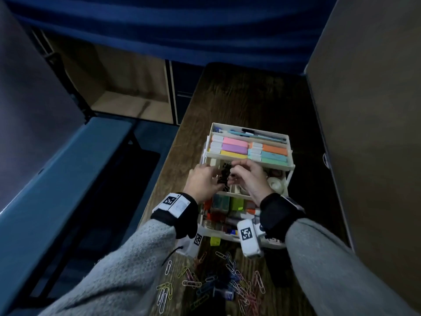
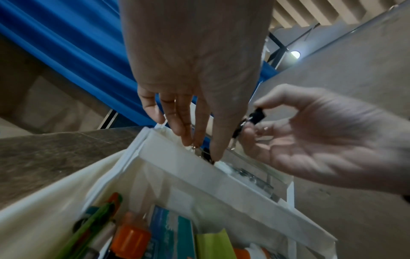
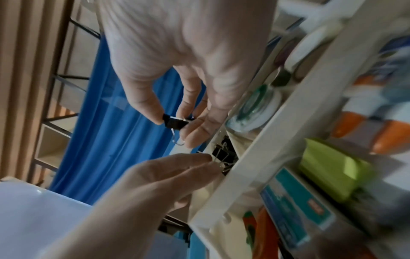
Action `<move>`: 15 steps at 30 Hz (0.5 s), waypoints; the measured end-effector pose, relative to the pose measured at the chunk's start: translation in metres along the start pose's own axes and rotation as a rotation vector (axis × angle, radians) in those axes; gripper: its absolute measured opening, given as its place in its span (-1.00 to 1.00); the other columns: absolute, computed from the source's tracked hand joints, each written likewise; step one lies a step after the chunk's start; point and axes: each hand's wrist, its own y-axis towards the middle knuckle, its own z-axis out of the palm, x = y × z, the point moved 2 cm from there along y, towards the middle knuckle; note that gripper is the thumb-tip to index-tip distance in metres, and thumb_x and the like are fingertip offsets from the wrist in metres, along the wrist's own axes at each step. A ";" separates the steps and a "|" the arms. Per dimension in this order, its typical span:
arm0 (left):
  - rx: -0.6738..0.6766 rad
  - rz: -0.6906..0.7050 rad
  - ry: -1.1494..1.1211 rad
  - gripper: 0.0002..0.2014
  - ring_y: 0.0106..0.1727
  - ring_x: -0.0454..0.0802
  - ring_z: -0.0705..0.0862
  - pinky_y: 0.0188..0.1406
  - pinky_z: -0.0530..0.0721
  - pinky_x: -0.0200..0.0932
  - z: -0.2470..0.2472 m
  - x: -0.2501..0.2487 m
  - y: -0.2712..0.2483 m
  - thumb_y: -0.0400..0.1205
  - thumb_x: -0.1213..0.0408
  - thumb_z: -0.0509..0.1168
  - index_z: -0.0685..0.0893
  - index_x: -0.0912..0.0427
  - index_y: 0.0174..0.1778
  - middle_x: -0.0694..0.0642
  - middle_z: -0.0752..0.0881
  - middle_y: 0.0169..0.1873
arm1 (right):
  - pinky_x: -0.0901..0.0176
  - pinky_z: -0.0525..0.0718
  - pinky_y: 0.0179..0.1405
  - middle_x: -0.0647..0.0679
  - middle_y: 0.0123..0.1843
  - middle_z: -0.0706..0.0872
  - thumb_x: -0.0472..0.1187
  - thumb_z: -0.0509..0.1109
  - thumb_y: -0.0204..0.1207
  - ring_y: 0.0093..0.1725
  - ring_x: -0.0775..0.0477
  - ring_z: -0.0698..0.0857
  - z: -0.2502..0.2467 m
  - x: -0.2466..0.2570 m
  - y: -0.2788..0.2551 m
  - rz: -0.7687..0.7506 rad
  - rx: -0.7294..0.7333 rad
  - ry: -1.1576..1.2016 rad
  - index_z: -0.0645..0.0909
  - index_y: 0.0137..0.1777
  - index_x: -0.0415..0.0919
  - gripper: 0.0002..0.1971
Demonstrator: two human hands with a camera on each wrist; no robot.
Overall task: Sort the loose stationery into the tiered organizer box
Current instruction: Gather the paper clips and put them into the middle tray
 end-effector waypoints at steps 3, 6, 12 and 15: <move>0.034 -0.018 0.002 -0.63 0.20 0.11 0.59 0.21 0.53 0.13 0.000 0.004 0.000 0.50 0.08 0.39 0.64 -0.05 0.24 0.09 0.69 0.10 | 0.24 0.71 -0.37 -0.26 -0.11 0.68 -0.44 0.37 0.50 -0.35 -0.07 0.70 0.010 -0.005 0.013 -0.001 -0.064 -0.102 0.60 0.05 -0.34 -0.85; 0.059 -0.021 -0.006 -0.71 0.17 0.13 0.63 0.21 0.53 0.14 0.000 0.002 0.002 0.59 0.15 0.28 0.65 -0.03 0.23 0.10 0.69 0.09 | -0.02 0.73 0.15 -0.24 0.22 0.67 -0.33 0.41 0.51 0.09 -0.19 0.73 0.012 -0.012 0.016 -0.050 -0.093 -0.373 0.62 0.23 -0.27 -0.71; 0.087 -0.040 -0.008 -0.68 0.22 0.11 0.67 0.31 0.44 0.09 -0.005 0.001 -0.010 0.63 0.19 0.21 0.65 -0.06 0.29 0.07 0.76 0.16 | -0.09 0.57 0.41 -0.12 0.35 0.66 -0.40 0.19 0.61 0.34 -0.11 0.61 0.011 -0.001 -0.004 -0.143 -0.077 -0.512 0.60 0.35 -0.16 -0.63; 0.090 -0.019 0.005 -0.62 0.33 0.11 0.55 0.29 0.33 0.09 -0.010 -0.002 -0.024 0.66 0.22 0.15 0.57 -0.12 0.39 0.06 0.71 0.26 | 0.04 0.62 0.31 -0.10 0.32 0.65 -0.38 0.18 0.63 0.25 -0.03 0.65 0.004 0.001 -0.032 -0.215 -0.064 -0.552 0.62 0.30 -0.13 -0.67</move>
